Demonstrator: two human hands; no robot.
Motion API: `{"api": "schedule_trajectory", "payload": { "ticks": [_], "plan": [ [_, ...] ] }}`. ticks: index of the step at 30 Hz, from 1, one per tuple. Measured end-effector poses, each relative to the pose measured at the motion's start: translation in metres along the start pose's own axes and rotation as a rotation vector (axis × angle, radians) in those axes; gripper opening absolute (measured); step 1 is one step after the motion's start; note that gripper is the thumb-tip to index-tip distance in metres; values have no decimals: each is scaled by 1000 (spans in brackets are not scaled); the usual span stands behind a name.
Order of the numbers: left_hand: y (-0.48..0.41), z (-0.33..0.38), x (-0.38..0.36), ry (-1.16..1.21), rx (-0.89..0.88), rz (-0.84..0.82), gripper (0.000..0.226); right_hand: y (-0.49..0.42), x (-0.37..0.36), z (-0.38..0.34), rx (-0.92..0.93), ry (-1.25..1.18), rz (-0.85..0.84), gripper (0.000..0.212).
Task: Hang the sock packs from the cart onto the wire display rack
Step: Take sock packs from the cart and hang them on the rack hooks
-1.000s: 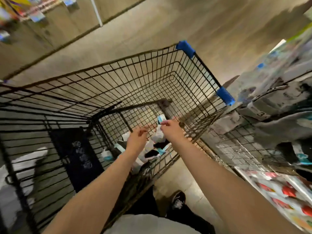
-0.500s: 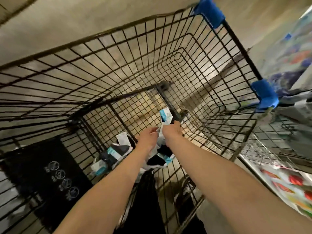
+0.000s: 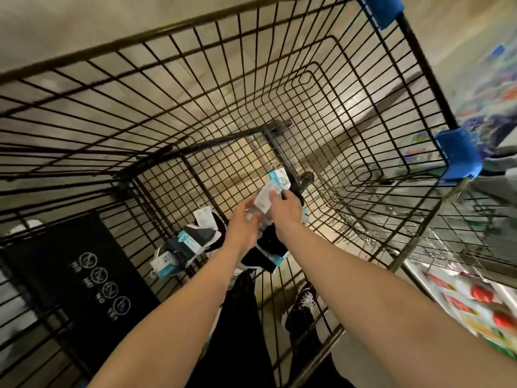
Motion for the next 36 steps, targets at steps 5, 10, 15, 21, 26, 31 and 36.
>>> {"api": "schedule_trajectory", "payload": {
  "ticks": [5,10,15,21,26,31,36],
  "plan": [
    [21,37,15,-83,-293,64,65,17,-9,-47,157,-173,-119,40],
    [32,71,33,-19,-285,191,56,39,-17,-68,192,-255,-321,28],
    [12,66,42,-92,-218,283,15,8,2,-70,168,-203,-176,48],
    [-36,36,36,-164,-65,245,49,-63,-8,-14,63,248,-52,47],
    [-67,18,21,-191,-33,190,38,-88,-18,16,-53,418,-64,84],
    [-80,-3,8,-165,-10,150,39,-86,-25,11,-13,569,-112,53],
    [-37,28,8,-147,-58,190,25,-53,-8,-18,144,474,-4,32]
  ]
}}
Point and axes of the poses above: each hand's wrist, its own y-axis away from the middle knuckle, its own x-axis out of the back of the hand, z = x × y, the point moved 8 cm from there along -y, towards the middle knuckle, and after that the axes turned 10 degrees about x, right-handed, at the moved point
